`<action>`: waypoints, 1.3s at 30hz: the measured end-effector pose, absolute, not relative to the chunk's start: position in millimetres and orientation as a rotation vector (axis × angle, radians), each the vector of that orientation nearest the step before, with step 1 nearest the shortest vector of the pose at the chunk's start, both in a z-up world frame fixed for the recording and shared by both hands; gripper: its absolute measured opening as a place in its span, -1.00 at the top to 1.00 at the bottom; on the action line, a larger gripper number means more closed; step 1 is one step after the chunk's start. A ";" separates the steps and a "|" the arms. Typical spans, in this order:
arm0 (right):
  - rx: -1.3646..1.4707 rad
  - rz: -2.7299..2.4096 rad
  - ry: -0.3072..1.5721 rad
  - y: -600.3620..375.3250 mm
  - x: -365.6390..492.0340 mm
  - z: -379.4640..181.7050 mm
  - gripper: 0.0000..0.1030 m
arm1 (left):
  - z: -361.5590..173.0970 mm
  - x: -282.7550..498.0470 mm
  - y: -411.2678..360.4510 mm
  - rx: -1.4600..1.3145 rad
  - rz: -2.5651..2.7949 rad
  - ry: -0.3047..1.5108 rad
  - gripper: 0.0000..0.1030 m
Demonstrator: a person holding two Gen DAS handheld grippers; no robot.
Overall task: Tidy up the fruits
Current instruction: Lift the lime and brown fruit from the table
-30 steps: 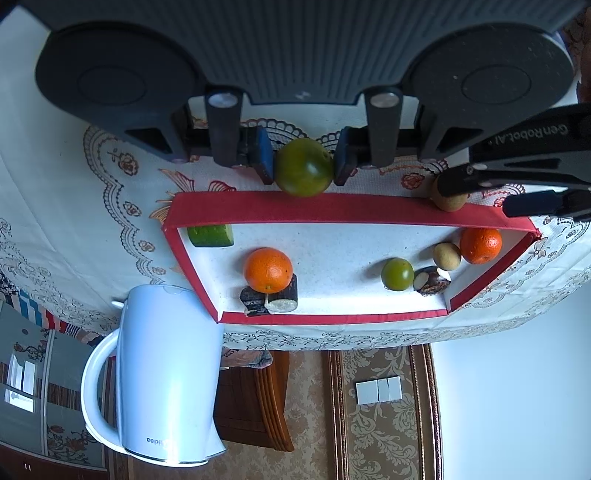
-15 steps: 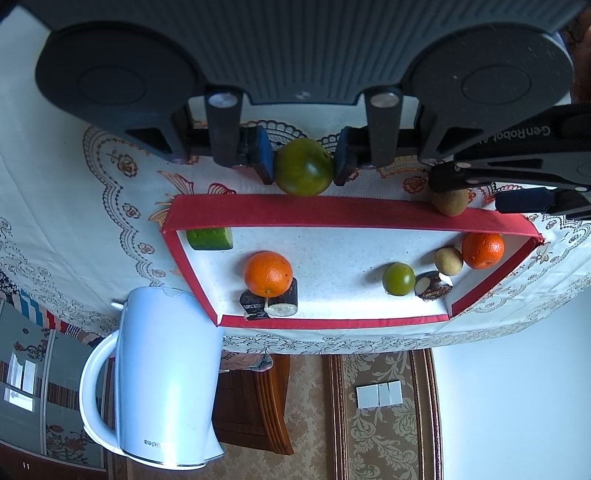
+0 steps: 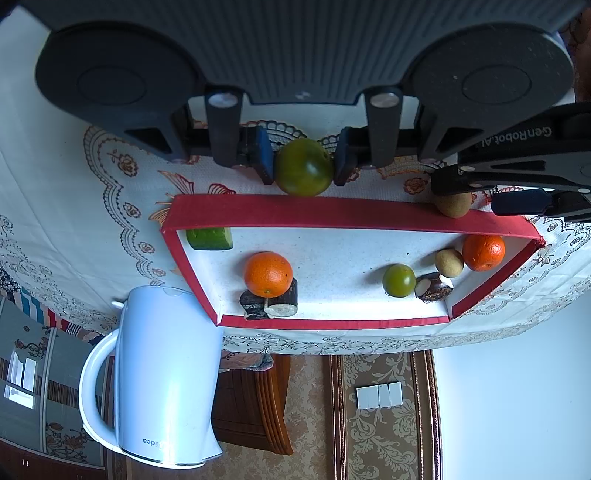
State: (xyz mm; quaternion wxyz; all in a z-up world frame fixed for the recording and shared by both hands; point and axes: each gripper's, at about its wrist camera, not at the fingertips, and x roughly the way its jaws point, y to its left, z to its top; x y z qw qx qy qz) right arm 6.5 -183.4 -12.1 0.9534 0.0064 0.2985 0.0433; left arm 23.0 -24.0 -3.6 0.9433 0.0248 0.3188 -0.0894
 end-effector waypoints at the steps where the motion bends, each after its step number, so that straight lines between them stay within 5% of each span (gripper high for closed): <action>1: 0.011 0.088 0.606 -183.2 6.6 -12.3 0.39 | -3.5 22.6 -24.7 0.054 -0.187 0.649 -0.06; 17: -0.012 0.081 0.603 -180.6 5.9 -13.2 0.39 | -3.1 16.4 -29.0 0.078 -0.218 0.628 0.39; 39: 0.014 0.078 0.566 -185.3 0.0 -9.2 0.39 | 1.0 3.1 -10.8 0.028 -0.234 0.605 0.50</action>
